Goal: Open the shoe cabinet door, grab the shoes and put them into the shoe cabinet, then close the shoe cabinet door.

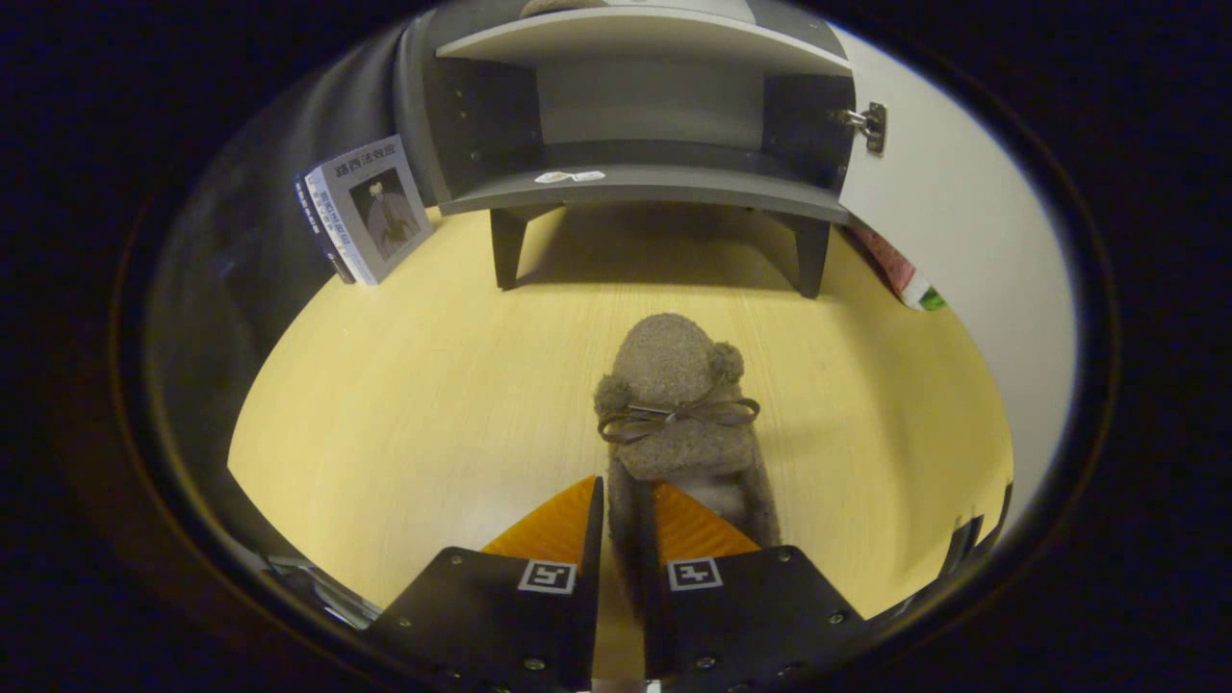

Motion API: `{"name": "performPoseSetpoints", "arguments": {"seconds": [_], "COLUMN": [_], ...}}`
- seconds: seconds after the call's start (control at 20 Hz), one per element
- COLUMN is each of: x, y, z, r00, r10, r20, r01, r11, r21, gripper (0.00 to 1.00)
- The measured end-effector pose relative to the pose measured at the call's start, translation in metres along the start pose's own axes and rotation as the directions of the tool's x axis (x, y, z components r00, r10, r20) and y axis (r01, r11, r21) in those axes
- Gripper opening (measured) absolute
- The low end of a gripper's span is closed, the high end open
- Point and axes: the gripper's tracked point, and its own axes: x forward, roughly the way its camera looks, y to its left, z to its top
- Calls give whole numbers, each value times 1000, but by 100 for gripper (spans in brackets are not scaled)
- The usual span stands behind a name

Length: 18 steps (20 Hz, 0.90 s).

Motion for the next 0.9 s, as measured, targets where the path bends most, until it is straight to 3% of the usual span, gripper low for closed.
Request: {"name": "performPoseSetpoints", "arguments": {"seconds": [0.25,0.3,0.9], "x": [8,15,-18], "y": [-3,-2,-9], "z": [6,8,59], "r00": [1000,1000,994], "r10": [-6,-16,-85], "r20": [-9,-22,62], "r01": [6,17,79], "r11": [1000,1000,993], "r21": [13,11,83], "gripper": [20,8,8]}}
